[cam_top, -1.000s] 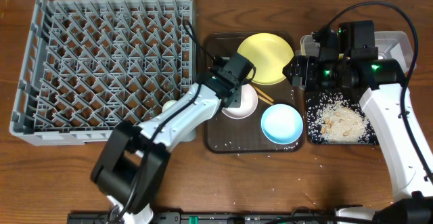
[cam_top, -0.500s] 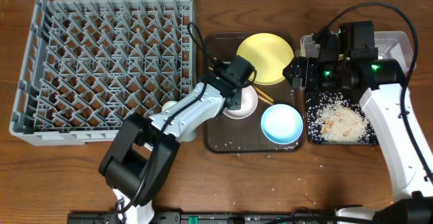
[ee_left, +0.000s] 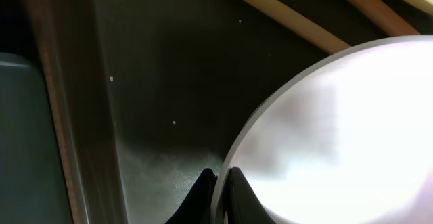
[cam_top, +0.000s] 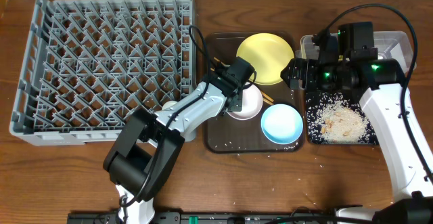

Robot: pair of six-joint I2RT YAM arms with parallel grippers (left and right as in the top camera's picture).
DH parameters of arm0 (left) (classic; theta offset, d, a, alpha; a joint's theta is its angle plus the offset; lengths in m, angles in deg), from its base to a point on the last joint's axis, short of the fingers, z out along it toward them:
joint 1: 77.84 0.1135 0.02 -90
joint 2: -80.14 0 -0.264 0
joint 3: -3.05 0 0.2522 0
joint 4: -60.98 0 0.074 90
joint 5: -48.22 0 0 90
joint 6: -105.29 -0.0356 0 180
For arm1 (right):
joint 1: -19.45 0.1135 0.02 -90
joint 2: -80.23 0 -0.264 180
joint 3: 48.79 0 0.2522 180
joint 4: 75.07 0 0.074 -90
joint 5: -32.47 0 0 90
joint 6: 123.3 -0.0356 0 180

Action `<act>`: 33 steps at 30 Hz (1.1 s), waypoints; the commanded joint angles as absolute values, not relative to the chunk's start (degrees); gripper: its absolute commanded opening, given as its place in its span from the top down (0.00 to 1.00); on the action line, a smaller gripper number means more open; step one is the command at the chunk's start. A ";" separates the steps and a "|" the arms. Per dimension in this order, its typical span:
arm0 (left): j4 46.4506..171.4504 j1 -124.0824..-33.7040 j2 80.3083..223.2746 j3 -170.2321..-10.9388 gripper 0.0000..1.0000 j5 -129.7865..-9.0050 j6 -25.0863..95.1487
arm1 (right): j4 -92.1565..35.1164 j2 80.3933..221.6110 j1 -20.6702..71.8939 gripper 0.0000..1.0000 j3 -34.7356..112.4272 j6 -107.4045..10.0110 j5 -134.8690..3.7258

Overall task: Sort waste into correct bins and load items into the dishwasher
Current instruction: 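Grasp the rim of the pink-white bowl with the left gripper, then carry the pink bowl left and set it upright in the dish rack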

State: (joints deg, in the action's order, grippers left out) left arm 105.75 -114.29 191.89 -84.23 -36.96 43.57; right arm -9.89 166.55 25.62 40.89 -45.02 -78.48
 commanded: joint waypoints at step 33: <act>112.87 -108.24 172.11 -83.68 0.93 33.92 38.93 | -9.82 165.35 25.51 0.01 40.96 -45.02 -78.33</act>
State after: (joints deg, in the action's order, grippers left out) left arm 112.85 -109.96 170.99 -84.14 23.04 39.19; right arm -9.89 166.55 25.62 40.87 -45.02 -78.46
